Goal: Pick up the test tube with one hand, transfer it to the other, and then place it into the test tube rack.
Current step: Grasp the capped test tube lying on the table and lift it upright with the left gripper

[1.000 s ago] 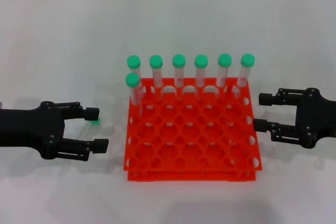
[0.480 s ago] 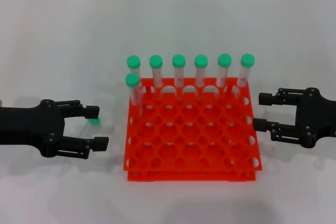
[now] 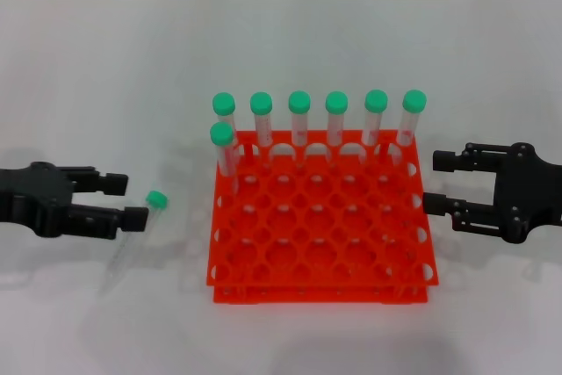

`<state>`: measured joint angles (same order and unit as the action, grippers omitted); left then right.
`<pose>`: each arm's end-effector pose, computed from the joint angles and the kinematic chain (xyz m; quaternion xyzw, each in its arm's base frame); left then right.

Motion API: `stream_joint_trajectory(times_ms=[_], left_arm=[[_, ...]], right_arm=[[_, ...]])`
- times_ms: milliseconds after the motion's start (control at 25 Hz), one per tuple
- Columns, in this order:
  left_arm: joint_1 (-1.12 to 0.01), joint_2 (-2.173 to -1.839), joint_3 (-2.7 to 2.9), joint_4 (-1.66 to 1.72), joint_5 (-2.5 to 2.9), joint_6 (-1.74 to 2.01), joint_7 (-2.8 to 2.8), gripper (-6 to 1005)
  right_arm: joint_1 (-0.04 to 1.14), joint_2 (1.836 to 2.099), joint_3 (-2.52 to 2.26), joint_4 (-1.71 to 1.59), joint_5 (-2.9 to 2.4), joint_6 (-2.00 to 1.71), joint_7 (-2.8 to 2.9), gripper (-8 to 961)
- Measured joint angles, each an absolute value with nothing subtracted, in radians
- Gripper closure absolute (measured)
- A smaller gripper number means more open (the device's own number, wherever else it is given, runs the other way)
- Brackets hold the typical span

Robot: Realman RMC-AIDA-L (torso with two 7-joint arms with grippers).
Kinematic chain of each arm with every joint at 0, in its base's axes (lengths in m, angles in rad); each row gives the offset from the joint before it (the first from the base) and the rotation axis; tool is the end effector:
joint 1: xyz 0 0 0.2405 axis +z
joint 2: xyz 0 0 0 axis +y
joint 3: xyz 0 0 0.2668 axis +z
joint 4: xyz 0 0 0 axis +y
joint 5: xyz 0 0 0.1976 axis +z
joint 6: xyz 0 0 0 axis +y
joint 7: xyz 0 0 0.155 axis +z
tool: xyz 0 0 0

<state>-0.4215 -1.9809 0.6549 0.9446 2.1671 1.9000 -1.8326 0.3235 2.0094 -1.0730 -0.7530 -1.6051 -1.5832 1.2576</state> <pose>-0.2880 0.2822 0.0571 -0.9206 -0.3573 -0.1514 0.0425 0.2651 0.2873 -0.0020 -0.9428 0.1377 0.2778 0.1228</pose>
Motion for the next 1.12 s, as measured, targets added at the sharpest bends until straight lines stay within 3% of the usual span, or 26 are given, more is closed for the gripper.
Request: stream_joint_trajectory(times_ms=[640,1120], left_arm=[[-0.569,-1.956,0.676,1.018,2.485,1.915,-2.145,123],[-0.641,-1.972,0.818,0.975,2.622,1.853,-2.281,126]], right_arm=[[0.338,2.009,-1.075,-0.749,-1.578,-1.571,1.253,363],[0.353,2.009,-1.074,-0.750,-1.578,-1.567,1.252,363]])
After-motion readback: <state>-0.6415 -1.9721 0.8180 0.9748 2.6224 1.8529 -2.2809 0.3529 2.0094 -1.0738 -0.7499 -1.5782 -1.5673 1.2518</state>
